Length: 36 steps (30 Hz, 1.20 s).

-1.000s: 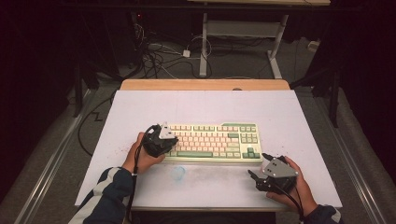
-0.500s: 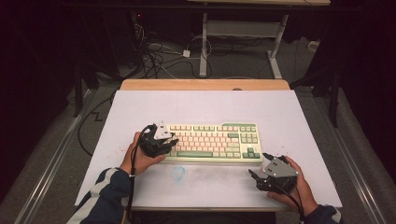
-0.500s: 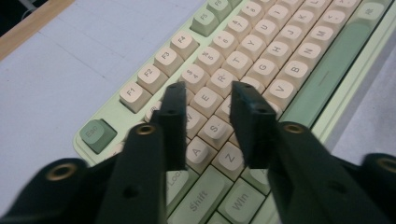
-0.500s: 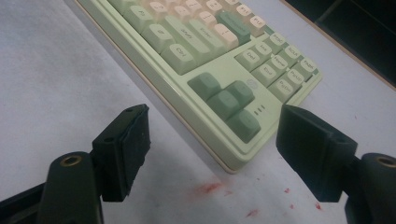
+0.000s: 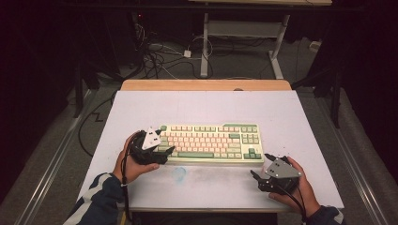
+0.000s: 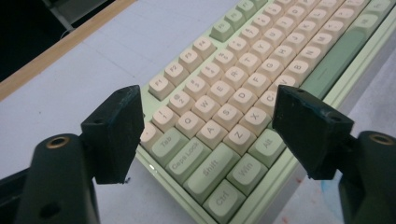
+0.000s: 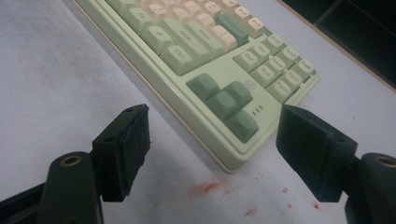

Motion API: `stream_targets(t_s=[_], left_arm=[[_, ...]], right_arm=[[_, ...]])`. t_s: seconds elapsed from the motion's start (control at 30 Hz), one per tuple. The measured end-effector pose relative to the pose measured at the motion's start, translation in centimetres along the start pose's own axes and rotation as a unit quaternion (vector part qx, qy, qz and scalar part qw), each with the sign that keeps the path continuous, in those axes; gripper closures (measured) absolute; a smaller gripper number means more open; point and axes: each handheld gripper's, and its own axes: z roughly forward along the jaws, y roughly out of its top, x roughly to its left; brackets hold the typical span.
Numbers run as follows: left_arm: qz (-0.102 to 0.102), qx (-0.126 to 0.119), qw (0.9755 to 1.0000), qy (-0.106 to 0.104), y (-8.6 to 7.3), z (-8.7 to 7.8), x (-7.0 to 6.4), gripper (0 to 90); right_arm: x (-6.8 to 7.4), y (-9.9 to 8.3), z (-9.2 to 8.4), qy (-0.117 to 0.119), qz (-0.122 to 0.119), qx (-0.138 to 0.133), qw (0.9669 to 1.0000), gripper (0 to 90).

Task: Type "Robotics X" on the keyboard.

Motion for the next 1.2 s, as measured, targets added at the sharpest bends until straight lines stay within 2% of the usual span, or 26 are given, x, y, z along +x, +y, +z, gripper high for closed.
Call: stream_targets(t_s=[0.1, 0.17, 0.23, 0.3, 0.43, 0.53, 0.6, 0.67, 0.8, 1.2], left_arm=[[-0.002, -0.006, 1.0, -0.006, -0.2, -0.4, -0.4, 23.6], [-0.007, -0.01, 0.9999, -0.004, -0.4, -0.6, -0.8, 23.6], [-0.003, -0.008, 1.0, 0.0, -0.7, -0.8, -1.2, 24.1], [-0.004, -0.004, 1.0, 0.003, -1.0, -0.8, -1.5, 28.4], [-0.001, 0.012, 0.9998, -0.014, -1.3, -0.7, -2.0, 44.6], [-0.001, 0.021, 0.9991, -0.038, -1.2, -0.8, -2.4, 60.6], [0.001, 0.028, 0.9982, -0.054, -1.2, -0.9, -2.7, 67.9], [0.011, 0.035, 0.9976, -0.059, -1.3, -0.6, -2.9, 75.8], [0.012, 0.046, 0.9966, -0.067, -1.2, 0.0, -3.3, 86.4], [0.031, 0.075, 0.9941, -0.071, -1.1, 3.0, -4.9, 87.3]], right_arm=[[0.0, 0.0, 0.0, 0.0, -0.001, 0.0, 1.0, 27.2], [0.0, 0.0, 0.0, 0.0, 0.001, 0.0, 1.0, 27.2], [0.0, 0.0, 0.0, 0.0, 0.001, 0.0, 1.0, 27.2], [0.0, 0.0, 0.0, 0.001, 0.001, 0.0, 1.0, 27.2], [0.1, 0.0, 0.1, 0.002, -0.001, 0.0, 1.0, 27.2], [0.1, 0.1, 0.1, 0.003, -0.001, 0.0, 1.0, 27.2], [0.1, 0.0, 0.1, 0.002, 0.0, 0.001, 1.0, 27.2], [0.0, 0.0, 0.1, 0.003, 0.0, 0.002, 1.0, 27.2], [0.1, 0.0, 0.2, 0.005, -0.003, 0.003, 1.0, 27.2], [0.3, 0.0, 0.3, 0.008, -0.006, 0.007, 0.9999, 27.3]])
